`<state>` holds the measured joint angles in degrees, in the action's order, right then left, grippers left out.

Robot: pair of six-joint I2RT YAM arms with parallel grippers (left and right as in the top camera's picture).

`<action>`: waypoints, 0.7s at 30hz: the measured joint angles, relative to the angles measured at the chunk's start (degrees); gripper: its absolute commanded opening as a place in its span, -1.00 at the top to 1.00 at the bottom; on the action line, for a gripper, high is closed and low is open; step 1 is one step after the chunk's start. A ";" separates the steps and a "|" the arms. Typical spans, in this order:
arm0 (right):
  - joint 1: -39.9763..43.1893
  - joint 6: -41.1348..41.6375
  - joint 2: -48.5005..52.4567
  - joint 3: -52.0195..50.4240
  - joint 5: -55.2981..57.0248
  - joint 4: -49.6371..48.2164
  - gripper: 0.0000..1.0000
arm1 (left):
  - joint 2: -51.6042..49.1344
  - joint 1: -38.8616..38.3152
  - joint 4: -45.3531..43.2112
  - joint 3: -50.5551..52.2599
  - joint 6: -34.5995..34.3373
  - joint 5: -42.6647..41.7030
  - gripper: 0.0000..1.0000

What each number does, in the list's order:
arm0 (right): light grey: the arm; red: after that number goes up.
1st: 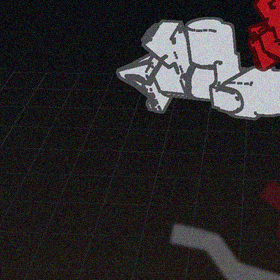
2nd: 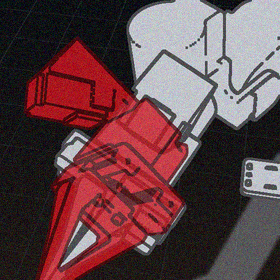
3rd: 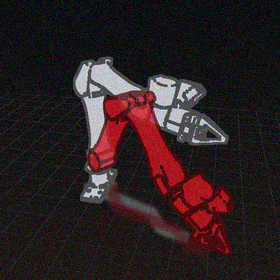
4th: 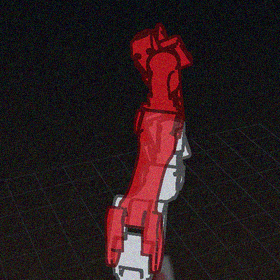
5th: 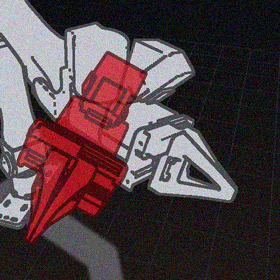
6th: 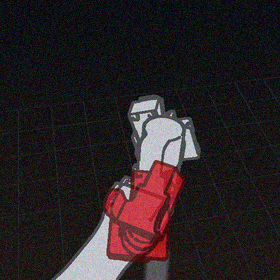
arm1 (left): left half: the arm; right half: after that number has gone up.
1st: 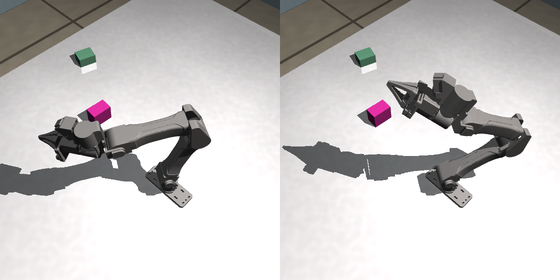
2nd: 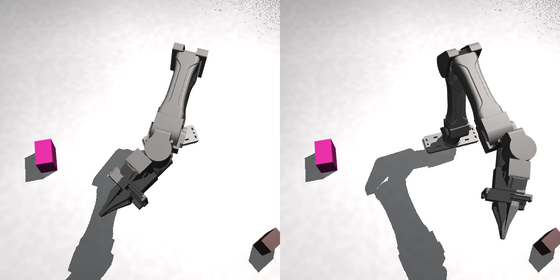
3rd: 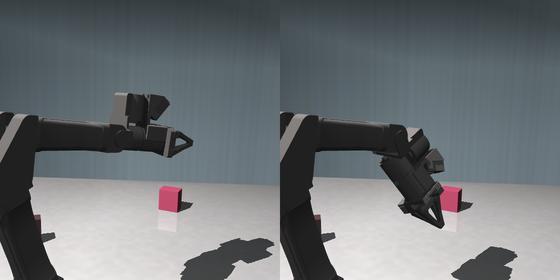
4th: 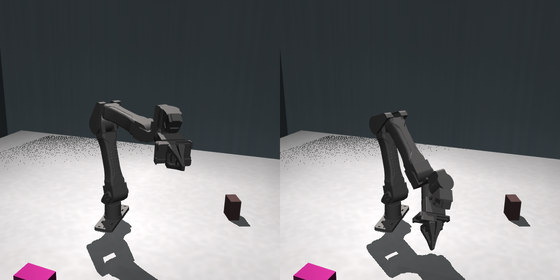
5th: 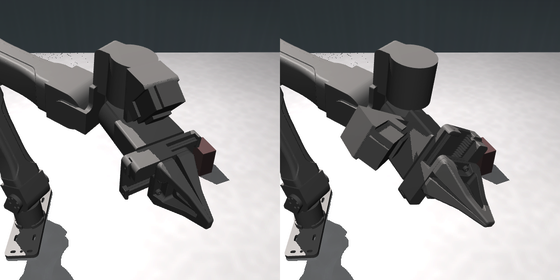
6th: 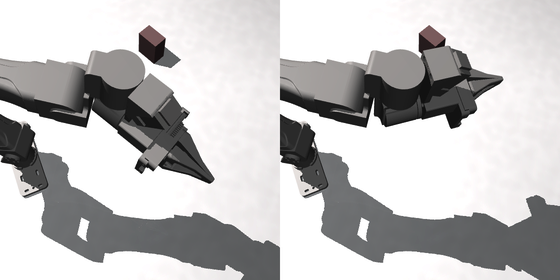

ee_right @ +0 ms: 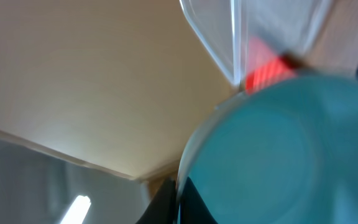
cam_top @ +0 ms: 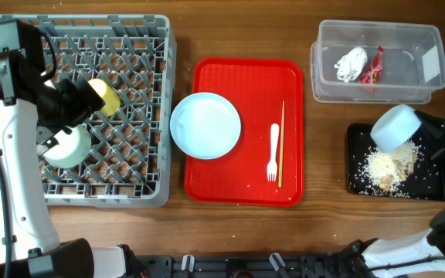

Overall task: Sort waste into correct bins and load items into the dishwasher rack
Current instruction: 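Tip the rice bowl with right gripper to pour rice onto black tray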

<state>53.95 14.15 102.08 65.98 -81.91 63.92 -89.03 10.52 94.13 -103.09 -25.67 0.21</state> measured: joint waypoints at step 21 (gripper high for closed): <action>-5.55 -6.23 -5.75 0.07 1.22 5.84 0.91 | 0.00 0.00 -0.07 0.00 0.00 -0.09 -1.00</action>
<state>48.40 7.92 96.33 66.04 -80.68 69.76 -89.03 10.52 94.06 -103.09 -25.67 0.12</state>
